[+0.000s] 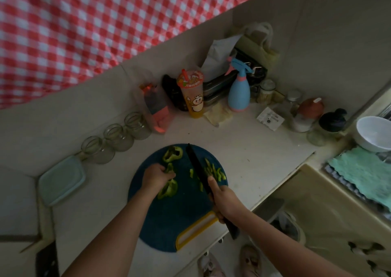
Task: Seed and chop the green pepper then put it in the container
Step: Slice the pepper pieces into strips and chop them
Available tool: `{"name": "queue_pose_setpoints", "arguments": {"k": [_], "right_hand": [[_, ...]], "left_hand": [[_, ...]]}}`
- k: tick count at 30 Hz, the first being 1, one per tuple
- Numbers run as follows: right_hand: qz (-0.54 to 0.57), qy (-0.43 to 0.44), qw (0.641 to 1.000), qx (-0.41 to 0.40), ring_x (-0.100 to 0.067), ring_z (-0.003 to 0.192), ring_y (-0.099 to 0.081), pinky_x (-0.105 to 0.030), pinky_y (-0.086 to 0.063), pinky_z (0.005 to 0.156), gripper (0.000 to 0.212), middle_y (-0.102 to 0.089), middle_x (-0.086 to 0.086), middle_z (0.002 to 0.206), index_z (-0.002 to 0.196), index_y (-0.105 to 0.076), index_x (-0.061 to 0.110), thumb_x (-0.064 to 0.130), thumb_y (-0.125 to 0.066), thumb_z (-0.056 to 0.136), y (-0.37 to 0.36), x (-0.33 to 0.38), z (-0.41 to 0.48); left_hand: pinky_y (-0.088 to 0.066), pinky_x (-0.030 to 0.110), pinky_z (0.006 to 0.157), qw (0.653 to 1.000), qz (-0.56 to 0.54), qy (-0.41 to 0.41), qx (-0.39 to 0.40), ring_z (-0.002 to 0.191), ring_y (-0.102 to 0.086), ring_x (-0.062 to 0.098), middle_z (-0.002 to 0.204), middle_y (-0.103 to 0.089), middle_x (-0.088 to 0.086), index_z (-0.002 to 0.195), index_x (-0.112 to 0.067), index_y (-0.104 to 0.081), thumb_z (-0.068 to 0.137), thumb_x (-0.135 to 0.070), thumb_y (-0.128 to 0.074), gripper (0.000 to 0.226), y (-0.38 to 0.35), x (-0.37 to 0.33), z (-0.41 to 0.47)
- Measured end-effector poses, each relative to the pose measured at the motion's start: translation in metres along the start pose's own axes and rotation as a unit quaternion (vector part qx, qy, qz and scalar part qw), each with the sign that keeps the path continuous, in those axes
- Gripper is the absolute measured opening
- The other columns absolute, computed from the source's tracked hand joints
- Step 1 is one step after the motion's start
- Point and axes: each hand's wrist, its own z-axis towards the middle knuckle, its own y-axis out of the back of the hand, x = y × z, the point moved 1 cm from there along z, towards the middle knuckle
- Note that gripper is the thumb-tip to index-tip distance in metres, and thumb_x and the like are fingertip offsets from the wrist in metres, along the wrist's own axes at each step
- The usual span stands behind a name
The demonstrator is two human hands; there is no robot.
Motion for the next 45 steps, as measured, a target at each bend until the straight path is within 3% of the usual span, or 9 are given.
{"name": "queue_pose_setpoints", "arguments": {"k": [10, 17, 21, 25, 28, 33, 38, 42, 45], "right_hand": [[0.013, -0.034, 0.999, 0.012, -0.013, 0.034, -0.034, -0.019, -0.031, 0.038, 0.056, -0.035, -0.004, 0.053, 0.070, -0.040, 0.012, 0.062, -0.032, 0.093, 0.011, -0.012, -0.005], [0.007, -0.025, 1.000, 0.017, -0.013, 0.033, -0.036, -0.020, -0.032, 0.038, 0.056, -0.037, -0.004, 0.054, 0.071, -0.041, 0.011, 0.062, -0.031, 0.093, 0.010, -0.015, -0.006], [0.005, -0.044, 0.999, 0.022, -0.013, 0.034, -0.035, -0.020, -0.032, 0.039, 0.056, -0.037, -0.004, 0.054, 0.072, -0.041, 0.012, 0.063, -0.031, 0.093, 0.006, -0.019, -0.008], [-0.024, -0.045, 0.998, 0.034, -0.015, 0.034, -0.040, -0.023, -0.036, 0.039, 0.056, -0.042, -0.006, 0.056, 0.072, -0.042, 0.010, 0.061, -0.031, 0.094, -0.003, -0.025, -0.009], [-0.049, -0.044, 0.997, 0.045, -0.015, 0.033, -0.043, -0.024, -0.039, 0.040, 0.059, -0.044, -0.007, 0.057, 0.065, -0.042, 0.011, 0.060, -0.028, 0.095, -0.012, -0.029, -0.010], [-0.072, -0.031, 0.997, 0.022, -0.017, 0.048, -0.046, -0.035, -0.042, 0.061, 0.060, -0.046, -0.006, 0.060, 0.058, -0.041, 0.014, 0.061, -0.028, 0.094, -0.020, -0.044, -0.007], [-0.024, -0.048, 0.998, -0.016, -0.015, 0.047, -0.051, -0.033, -0.045, 0.058, 0.062, -0.050, -0.005, 0.058, 0.062, -0.046, 0.013, 0.064, -0.028, 0.091, -0.015, -0.049, -0.006], [-0.026, -0.036, 0.999, -0.025, -0.016, 0.049, -0.050, -0.032, -0.045, 0.058, 0.061, -0.050, -0.005, 0.058, 0.061, -0.046, 0.014, 0.064, -0.029, 0.091, -0.013, -0.049, -0.007], [-0.059, -0.030, 0.998, -0.025, -0.018, 0.057, -0.049, -0.031, -0.042, 0.061, 0.059, -0.050, -0.005, 0.063, 0.062, -0.046, 0.015, 0.063, -0.031, 0.091, -0.015, -0.048, -0.008]], "left_hand": [[-0.044, 0.033, 0.096, 0.996, -0.068, 0.030, 0.055, 0.116, -0.054, 0.027, 0.132, -0.053, 0.014, 0.132, -0.004, -0.047, 0.070, -0.027, -0.081, 0.074, -0.004, 0.002, 0.006], [-0.042, 0.029, 0.096, 0.994, 0.073, -0.075, 0.021, 0.116, -0.053, 0.023, 0.128, -0.056, 0.011, 0.130, -0.006, -0.051, 0.073, -0.018, -0.079, 0.065, -0.009, -0.002, 0.003], [-0.046, 0.028, 0.090, 0.991, 0.107, -0.080, -0.005, 0.109, -0.058, 0.022, 0.121, -0.060, 0.011, 0.128, -0.003, -0.052, 0.076, -0.020, -0.076, 0.060, -0.008, -0.005, -0.001], [-0.048, 0.025, 0.067, 0.995, 0.045, -0.082, -0.034, 0.086, -0.064, 0.020, 0.090, -0.068, 0.005, 0.092, -0.005, -0.067, 0.075, -0.023, -0.077, 0.027, -0.005, -0.014, -0.013], [-0.050, 0.026, 0.063, 0.997, -0.051, -0.053, -0.011, 0.073, -0.066, 0.021, 0.070, -0.061, 0.000, 0.069, -0.017, -0.055, 0.074, -0.024, -0.078, 0.025, -0.010, -0.016, -0.029], [-0.058, 0.035, 0.078, 0.990, -0.132, -0.032, 0.044, 0.078, -0.068, 0.019, 0.080, -0.064, 0.001, 0.078, -0.021, -0.053, 0.075, -0.019, -0.077, 0.025, -0.028, -0.004, -0.050], [-0.043, 0.007, 0.060, 0.994, -0.026, -0.103, 0.003, 0.072, -0.057, 0.000, 0.080, -0.061, -0.011, 0.096, -0.014, -0.061, 0.074, -0.022, -0.078, 0.029, -0.031, 0.012, -0.051], [-0.050, 0.025, 0.077, 0.994, 0.035, -0.099, -0.019, 0.088, -0.061, 0.015, 0.100, -0.065, 0.004, 0.113, -0.008, -0.057, 0.074, -0.024, -0.078, 0.046, -0.023, 0.011, -0.045], [-0.047, 0.023, 0.080, 0.989, 0.086, -0.119, 0.001, 0.101, -0.060, 0.018, 0.114, -0.062, 0.007, 0.121, -0.013, -0.052, 0.075, -0.026, -0.077, 0.053, -0.031, 0.003, -0.048]]}}
